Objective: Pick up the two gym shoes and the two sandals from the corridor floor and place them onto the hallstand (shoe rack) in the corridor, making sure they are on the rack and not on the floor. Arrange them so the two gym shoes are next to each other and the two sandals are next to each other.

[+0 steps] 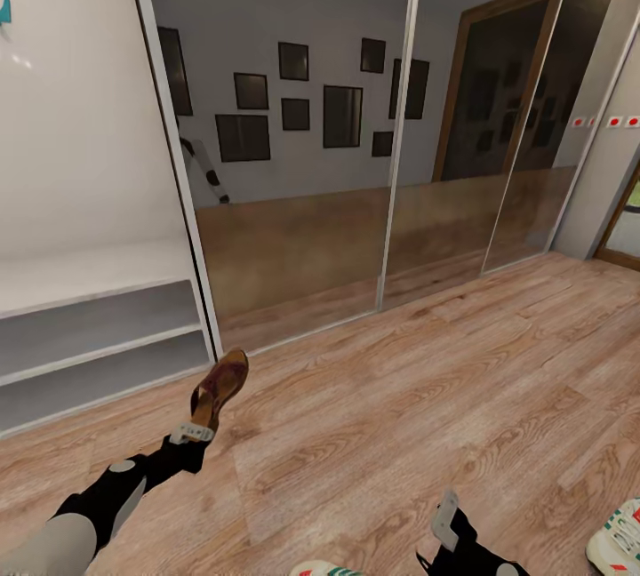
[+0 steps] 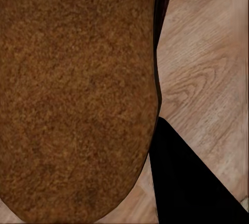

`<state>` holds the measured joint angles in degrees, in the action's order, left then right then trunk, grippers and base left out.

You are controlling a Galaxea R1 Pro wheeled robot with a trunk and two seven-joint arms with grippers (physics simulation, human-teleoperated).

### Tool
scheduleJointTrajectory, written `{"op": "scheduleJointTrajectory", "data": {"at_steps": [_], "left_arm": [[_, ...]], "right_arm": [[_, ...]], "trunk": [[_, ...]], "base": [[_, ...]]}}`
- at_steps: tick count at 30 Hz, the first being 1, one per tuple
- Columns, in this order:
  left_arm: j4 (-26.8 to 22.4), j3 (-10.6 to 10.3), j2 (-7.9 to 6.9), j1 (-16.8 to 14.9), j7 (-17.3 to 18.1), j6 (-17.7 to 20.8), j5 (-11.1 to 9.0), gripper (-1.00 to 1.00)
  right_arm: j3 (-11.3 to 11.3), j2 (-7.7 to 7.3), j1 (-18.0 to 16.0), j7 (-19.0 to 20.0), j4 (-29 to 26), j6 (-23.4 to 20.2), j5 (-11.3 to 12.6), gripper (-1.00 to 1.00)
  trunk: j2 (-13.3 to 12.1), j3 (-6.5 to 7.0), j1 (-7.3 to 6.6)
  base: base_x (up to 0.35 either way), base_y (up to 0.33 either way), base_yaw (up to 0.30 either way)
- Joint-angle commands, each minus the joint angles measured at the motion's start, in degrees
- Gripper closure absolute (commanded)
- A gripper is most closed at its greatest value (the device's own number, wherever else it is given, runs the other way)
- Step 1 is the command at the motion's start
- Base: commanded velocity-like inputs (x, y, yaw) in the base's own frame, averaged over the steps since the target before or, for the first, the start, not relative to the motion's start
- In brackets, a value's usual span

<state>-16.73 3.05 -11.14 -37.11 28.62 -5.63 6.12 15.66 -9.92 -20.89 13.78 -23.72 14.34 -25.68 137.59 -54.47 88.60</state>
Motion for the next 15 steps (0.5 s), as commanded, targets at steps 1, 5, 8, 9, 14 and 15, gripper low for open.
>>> {"op": "scheduleJointTrajectory", "data": {"at_steps": [1, 5, 8, 9, 14, 15], "left_arm": [[0.0, 0.4, 0.06, -0.4, 0.7, -0.4, 0.8, 1.0], [0.1, 0.4, 0.36, -2.2, 2.8, 0.8, 0.8, 1.0], [0.1, 0.4, 0.66, -2.8, 3.4, 2.8, 0.8, 1.0], [0.1, 0.4, 0.8, -2.9, 3.5, 3.7, 0.8, 1.0], [0.1, -0.5, 0.87, -2.6, 3.8, 4.9, 0.9, 1.0], [0.1, -0.5, 0.87, -2.6, 3.8, 4.9, 0.9, 1.0]], "right_arm": [[-0.1, -0.01, 0.0, 0.0, 0.1, 0.2, -0.6, -1.0], [-2.5, -0.01, 0.0, 0.0, 1.0, 0.2, -0.3, -1.0], [-5.8, -0.01, 0.0, 0.1, 1.2, 0.2, -0.1, -1.0], [-7.3, 0.02, 0.0, 0.1, 1.3, 0.2, -0.2, -1.0], [-10.4, -0.01, 0.0, 0.2, 1.4, 0.2, -0.2, -1.0], [-10.4, -0.01, 0.0, 0.2, 1.4, 0.2, -0.2, -1.0]], "trunk": [[0.4, -0.24, 0.21], [2.0, -0.96, 1.09], [3.2, -1.5, 1.75], [3.6, -1.68, 1.97], [5.7, -2.59, 3.07], [5.7, -2.83, 3.09]], "base": [[0.0, 0.0, 0.0], [0.0, 0.0, 0.0], [0.0, 0.0, 0.0], [0.0, 0.0, 0.0], [0.0, 0.0, 0.0], [0.0, 0.0, 0.0]]}}
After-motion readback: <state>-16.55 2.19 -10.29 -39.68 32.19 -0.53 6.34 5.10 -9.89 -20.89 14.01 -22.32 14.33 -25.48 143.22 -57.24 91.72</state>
